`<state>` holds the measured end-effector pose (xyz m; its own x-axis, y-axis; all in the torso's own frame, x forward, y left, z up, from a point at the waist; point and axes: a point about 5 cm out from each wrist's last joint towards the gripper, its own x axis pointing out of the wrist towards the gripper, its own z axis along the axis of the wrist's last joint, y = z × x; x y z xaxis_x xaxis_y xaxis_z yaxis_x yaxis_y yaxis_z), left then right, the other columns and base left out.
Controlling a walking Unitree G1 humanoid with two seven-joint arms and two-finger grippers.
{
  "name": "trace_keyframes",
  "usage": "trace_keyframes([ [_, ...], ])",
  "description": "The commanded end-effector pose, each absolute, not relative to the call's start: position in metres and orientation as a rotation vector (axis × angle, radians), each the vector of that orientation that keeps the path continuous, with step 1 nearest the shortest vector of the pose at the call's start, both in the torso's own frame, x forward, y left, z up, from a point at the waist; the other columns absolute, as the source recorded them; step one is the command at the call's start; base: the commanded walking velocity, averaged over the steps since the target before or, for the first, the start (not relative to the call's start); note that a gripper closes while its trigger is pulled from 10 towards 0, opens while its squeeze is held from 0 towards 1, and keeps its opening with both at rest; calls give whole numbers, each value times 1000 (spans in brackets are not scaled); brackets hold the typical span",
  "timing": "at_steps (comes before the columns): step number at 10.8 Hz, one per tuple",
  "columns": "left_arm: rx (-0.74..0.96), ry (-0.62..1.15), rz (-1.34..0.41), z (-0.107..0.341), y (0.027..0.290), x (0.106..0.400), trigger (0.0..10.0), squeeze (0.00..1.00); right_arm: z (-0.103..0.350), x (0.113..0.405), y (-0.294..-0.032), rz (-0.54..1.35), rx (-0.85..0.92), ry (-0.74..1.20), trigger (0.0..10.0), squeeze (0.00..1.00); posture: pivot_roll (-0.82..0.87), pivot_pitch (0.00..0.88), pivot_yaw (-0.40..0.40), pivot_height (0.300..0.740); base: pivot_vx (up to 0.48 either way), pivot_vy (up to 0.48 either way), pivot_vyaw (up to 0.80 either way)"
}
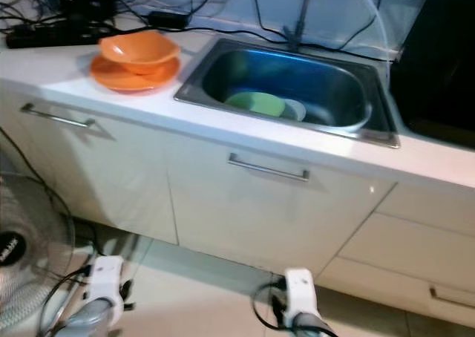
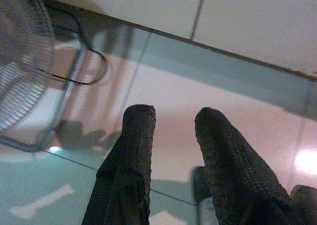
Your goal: Kitchen organization
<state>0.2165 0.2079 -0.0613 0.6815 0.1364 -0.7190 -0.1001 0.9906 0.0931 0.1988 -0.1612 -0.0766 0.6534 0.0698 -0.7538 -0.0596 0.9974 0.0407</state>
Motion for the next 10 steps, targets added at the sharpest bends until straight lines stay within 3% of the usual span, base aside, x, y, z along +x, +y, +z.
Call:
trace_keyframes([
  [1,50,805,131,-62,204,217,10000,0,-80,191,-170,54,1,883,10000,0,170,28,-23,740,0,480,0],
  [2,51,805,131,-62,204,217,10000,0,-80,192,-169,51,8,886,10000,0,171,26,-23,740,0,480,-800],
  [5,59,801,131,-62,205,216,10000,0,-79,194,-169,46,6,871,10000,0,172,32,-21,740,0,435,0],
  [10,57,806,120,-62,206,216,10000,0,-78,196,-166,50,11,861,10000,0,171,43,-18,740,0,0,0],
])
